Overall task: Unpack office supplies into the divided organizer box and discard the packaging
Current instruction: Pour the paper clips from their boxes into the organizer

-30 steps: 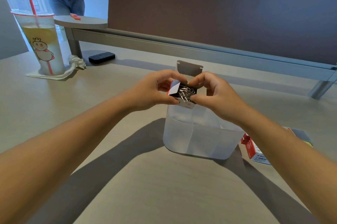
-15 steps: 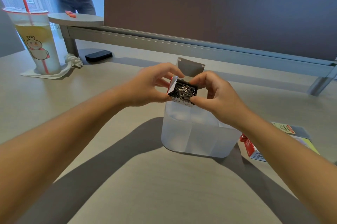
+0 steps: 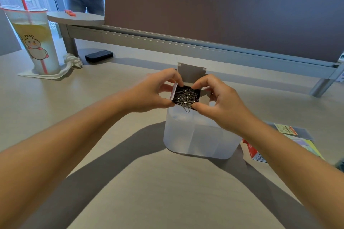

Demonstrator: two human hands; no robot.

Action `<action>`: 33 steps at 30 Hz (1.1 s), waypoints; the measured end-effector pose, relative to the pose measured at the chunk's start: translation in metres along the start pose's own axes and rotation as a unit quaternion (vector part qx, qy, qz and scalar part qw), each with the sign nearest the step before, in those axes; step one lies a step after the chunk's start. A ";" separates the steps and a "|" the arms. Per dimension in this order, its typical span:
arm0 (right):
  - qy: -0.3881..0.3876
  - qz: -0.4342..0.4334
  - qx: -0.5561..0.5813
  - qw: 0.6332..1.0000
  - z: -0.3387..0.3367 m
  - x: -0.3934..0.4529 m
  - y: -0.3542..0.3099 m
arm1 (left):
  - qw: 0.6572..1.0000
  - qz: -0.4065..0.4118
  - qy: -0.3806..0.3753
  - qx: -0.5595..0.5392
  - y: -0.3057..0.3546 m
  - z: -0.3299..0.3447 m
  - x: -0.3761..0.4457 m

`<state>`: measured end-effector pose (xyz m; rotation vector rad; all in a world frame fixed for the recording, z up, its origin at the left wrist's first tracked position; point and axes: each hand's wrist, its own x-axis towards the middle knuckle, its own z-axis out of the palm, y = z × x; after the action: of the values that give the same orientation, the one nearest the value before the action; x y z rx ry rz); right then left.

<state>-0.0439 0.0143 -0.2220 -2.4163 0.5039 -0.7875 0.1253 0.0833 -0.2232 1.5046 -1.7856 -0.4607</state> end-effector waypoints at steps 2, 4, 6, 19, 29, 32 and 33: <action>-0.005 0.000 -0.016 1.000 0.000 0.000 -0.001 | 1.000 -0.003 -0.002 -0.020 -0.001 0.001 0.000; -0.007 0.000 -0.033 0.999 0.000 0.000 -0.001 | 0.999 -0.009 -0.003 -0.035 -0.002 0.001 0.000; -0.007 -0.002 -0.047 0.999 0.000 0.000 -0.002 | 0.999 -0.013 -0.004 -0.044 -0.002 0.001 0.000; 0.008 -0.016 -0.105 0.994 0.005 -0.006 -0.003 | 0.995 0.000 0.018 -0.103 -0.005 0.003 -0.009; 0.002 -0.030 -0.107 0.994 0.005 -0.007 0.000 | 0.992 -0.007 0.021 -0.125 -0.007 0.005 -0.009; -0.001 -0.034 -0.111 0.993 0.005 -0.007 0.000 | 0.990 -0.006 0.018 -0.143 -0.008 0.005 -0.011; -0.002 -0.033 -0.112 0.993 0.005 -0.006 0.000 | 0.989 -0.006 0.017 -0.146 -0.008 0.005 -0.012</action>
<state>-0.0458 0.0192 -0.2280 -2.6529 0.5371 -0.7902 0.1274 0.0919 -0.2354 1.3117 -1.6042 -0.6677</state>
